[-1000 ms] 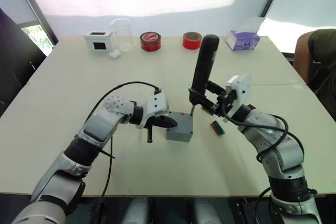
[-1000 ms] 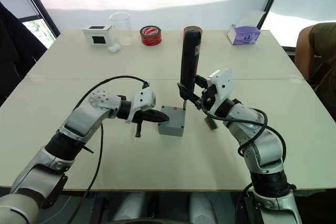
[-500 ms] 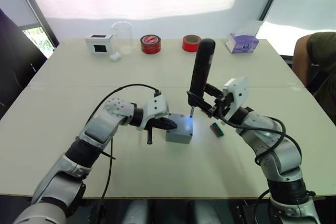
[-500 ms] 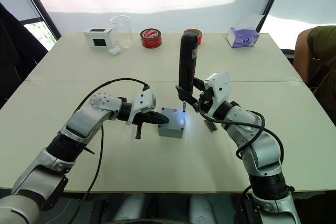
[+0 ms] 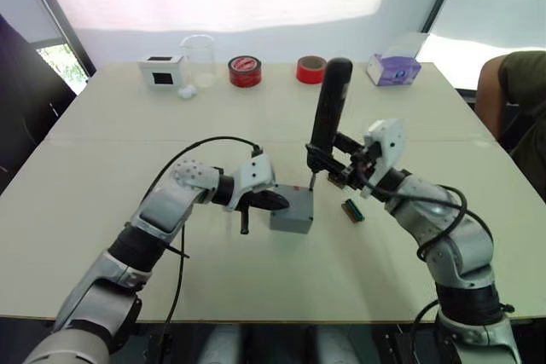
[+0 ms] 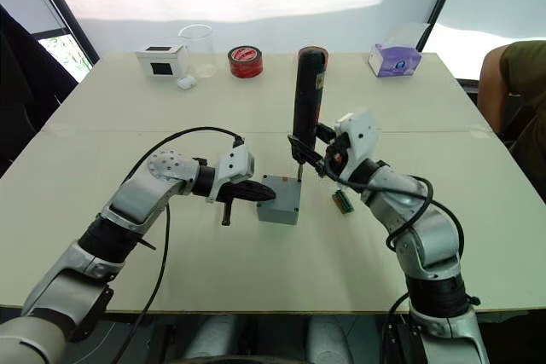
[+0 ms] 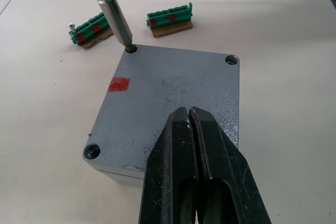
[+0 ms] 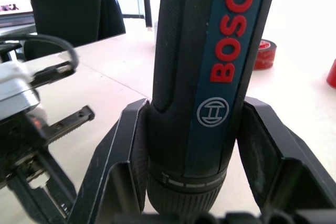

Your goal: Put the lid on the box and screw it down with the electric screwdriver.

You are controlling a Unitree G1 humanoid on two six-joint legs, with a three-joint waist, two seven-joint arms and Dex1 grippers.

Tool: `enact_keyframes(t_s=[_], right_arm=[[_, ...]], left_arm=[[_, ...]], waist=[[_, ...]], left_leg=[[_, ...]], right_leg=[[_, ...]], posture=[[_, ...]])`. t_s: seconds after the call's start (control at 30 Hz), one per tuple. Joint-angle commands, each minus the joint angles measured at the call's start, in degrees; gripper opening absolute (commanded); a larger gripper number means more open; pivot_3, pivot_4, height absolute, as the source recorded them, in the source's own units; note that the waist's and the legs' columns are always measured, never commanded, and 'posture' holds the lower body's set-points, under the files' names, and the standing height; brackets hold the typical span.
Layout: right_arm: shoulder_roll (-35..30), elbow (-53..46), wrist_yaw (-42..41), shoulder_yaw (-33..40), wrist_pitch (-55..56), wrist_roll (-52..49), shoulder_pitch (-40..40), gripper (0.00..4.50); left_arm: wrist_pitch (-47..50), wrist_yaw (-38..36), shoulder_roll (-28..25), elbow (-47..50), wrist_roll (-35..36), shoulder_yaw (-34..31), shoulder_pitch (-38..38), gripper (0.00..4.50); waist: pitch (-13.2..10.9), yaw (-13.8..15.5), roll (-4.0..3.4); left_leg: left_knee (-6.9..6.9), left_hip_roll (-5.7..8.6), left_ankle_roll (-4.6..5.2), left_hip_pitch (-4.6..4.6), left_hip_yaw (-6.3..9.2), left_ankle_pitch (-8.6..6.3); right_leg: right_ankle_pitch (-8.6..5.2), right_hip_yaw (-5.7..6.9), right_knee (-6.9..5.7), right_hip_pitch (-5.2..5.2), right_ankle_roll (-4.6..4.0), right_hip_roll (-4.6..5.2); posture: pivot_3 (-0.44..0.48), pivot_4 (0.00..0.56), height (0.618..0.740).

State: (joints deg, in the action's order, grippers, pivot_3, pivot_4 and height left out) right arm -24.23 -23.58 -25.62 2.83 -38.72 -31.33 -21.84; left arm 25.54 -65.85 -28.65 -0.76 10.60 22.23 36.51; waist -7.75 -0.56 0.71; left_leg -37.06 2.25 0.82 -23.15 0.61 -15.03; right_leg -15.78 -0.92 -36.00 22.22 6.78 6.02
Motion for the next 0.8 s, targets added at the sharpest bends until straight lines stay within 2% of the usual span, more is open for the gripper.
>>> enact_keyframes(t_s=[0.03, 0.1, 0.17, 0.2, 0.33, 0.53, 0.63, 0.73, 0.8], right_arm=[[-1.39, -4.30, 3.04, 5.22, -8.00, -6.85, -6.91, 1.85], [-2.45, -4.80, 4.44, 7.35, -11.20, -8.90, -10.15, 1.85], [-4.26, -2.95, 8.53, 13.74, -17.00, -16.02, -19.76, 1.85], [-4.74, -1.49, 10.63, 16.48, -19.76, -19.51, -23.41, 1.85], [-10.26, 6.94, 15.58, 22.19, -36.14, -26.68, -30.00, 1.85], [-18.18, 16.37, 18.99, 28.46, -45.10, -23.76, -27.29, 1.85], [-24.17, 20.08, 18.17, 26.23, -52.52, -20.92, -22.97, 1.85], [-32.84, 23.80, 13.40, 21.73, -53.78, -27.24, -12.26, 1.85], [-35.21, 24.08, 11.18, 19.66, -53.78, -29.58, -8.92, 1.85]], left_arm=[[0.81, -0.21, -0.31, -2.07, -1.65, 1.23, -0.22, 0.00], [0.94, -0.36, -0.19, -2.44, -1.25, 0.71, 0.09, 0.00], [-1.05, 2.00, 1.49, -3.65, -0.01, -2.58, 0.58, 0.00], [-0.49, 3.68, 2.74, -4.43, 0.98, -4.50, 1.32, 0.00], [8.54, 1.80, 4.38, -1.41, 10.04, -10.54, 3.71, 0.00], [13.04, -0.24, 1.33, 6.70, 13.36, -10.23, 3.58, 0.00], [14.47, -1.49, -0.43, 11.56, 14.60, -8.97, 2.88, 0.00], [13.52, -4.90, -4.18, 17.39, 13.79, -5.27, 1.91, 0.00], [12.12, -5.53, -5.79, 18.31, 12.10, -3.03, 1.72, 0.00]], waist=[[-0.06, 0.05, -0.06], [-0.09, 0.07, -0.11], [-0.22, -0.04, -0.22], [-0.71, -0.14, -0.69], [-0.98, 0.19, -0.63], [-1.08, 0.08, -0.73], [-1.28, -0.06, -1.03], [-1.29, 0.18, -1.00], [-1.29, -0.15, -1.00]], left_leg=[[-0.04, 0.00, -0.04, -0.29, 0.00, 0.03], [-0.02, 0.02, -0.07, -0.44, 0.00, 0.05], [0.04, 0.03, -0.06, -0.49, 0.00, 0.05], [0.02, 0.03, -0.05, -0.49, -0.01, 0.05], [-0.21, 0.06, -0.14, -1.35, 0.07, 0.19], [-0.15, 0.20, -0.03, -1.42, -0.07, 0.13], [-0.15, 0.26, 0.03, -1.43, -0.22, 0.11], [-0.11, 0.15, 0.04, -1.43, -0.17, 0.10], [-0.10, 0.13, 0.04, -1.41, -0.17, 0.10]], right_leg=[[0.02, 0.00, -0.06, 0.28, -0.02, 0.00], [0.10, 0.01, -0.09, 0.46, 0.08, -0.01], [0.14, 0.02, -0.05, 0.51, 0.16, -0.02], [0.15, 0.01, -0.05, 0.49, 0.17, -0.04], [0.35, 0.10, -0.22, 1.30, 0.27, -0.10], [0.30, 0.12, -0.04, 1.21, 0.19, 0.08], [0.31, 0.06, -0.06, 1.27, 0.21, 0.11], [0.29, 0.10, -0.03, 1.26, 0.20, -0.09], [0.29, 0.11, 0.03, 1.22, 0.20, -0.15]], posture=[[0.000, 0.150, 0.740], [0.000, 0.150, 0.740], [0.000, 0.150, 0.740], [0.000, 0.150, 0.740], [0.000, 0.150, 0.740], [0.000, 0.150, 0.740], [0.000, 0.150, 0.740], [0.000, 0.150, 0.740], [0.000, 0.150, 0.740]])
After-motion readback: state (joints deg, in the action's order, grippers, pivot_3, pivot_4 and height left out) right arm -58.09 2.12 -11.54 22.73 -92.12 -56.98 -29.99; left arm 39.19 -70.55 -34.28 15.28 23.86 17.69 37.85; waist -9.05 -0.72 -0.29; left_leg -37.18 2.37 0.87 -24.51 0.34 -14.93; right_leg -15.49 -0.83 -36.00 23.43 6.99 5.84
